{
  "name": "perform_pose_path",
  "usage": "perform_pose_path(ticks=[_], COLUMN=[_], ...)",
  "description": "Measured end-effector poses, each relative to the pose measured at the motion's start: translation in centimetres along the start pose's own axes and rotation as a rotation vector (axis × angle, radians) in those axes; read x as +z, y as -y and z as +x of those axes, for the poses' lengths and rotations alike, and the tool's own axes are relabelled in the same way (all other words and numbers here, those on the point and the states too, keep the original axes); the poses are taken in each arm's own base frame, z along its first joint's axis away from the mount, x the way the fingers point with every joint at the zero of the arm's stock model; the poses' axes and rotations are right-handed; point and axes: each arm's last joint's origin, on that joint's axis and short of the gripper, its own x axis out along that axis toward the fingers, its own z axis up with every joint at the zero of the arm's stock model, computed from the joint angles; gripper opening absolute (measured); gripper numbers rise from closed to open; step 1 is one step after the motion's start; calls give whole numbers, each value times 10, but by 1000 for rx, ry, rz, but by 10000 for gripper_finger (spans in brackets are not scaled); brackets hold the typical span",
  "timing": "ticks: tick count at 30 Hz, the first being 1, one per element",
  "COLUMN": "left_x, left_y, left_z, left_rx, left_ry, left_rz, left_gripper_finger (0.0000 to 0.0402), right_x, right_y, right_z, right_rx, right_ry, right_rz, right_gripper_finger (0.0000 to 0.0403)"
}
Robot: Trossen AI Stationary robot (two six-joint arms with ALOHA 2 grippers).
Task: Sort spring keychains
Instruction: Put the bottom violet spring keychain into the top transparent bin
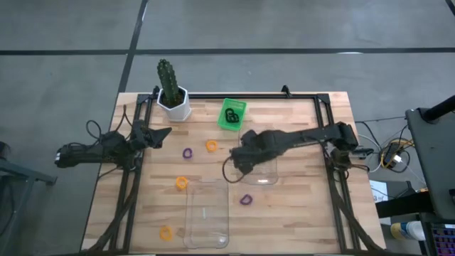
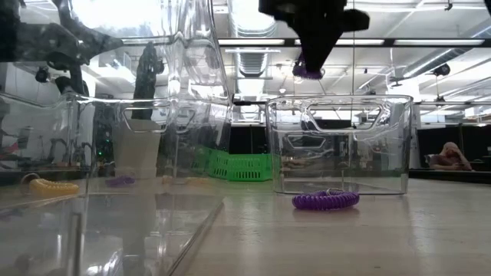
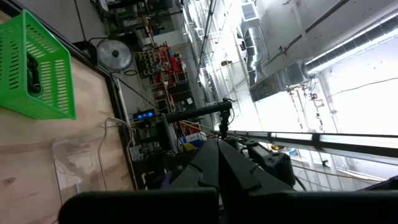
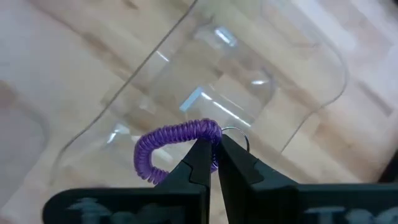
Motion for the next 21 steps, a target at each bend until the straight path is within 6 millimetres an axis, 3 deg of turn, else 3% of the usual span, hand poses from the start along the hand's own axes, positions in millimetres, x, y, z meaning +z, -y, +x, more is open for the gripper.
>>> perform_pose_path(ticks=[8,21], left_x=[0,0], left_y=[0,0], left_z=[0,0], left_rx=[-2,-2], left_ry=[-7,-7], left_rz=[-7,-8], left_gripper_finger=[0,0], right_x=[25,35], right_y=[16,27], right_z=[33,86], right_rx=[7,67], right_ry=[-110,-201], right_rz=[-47,-55], right_gripper_finger=[13,13])
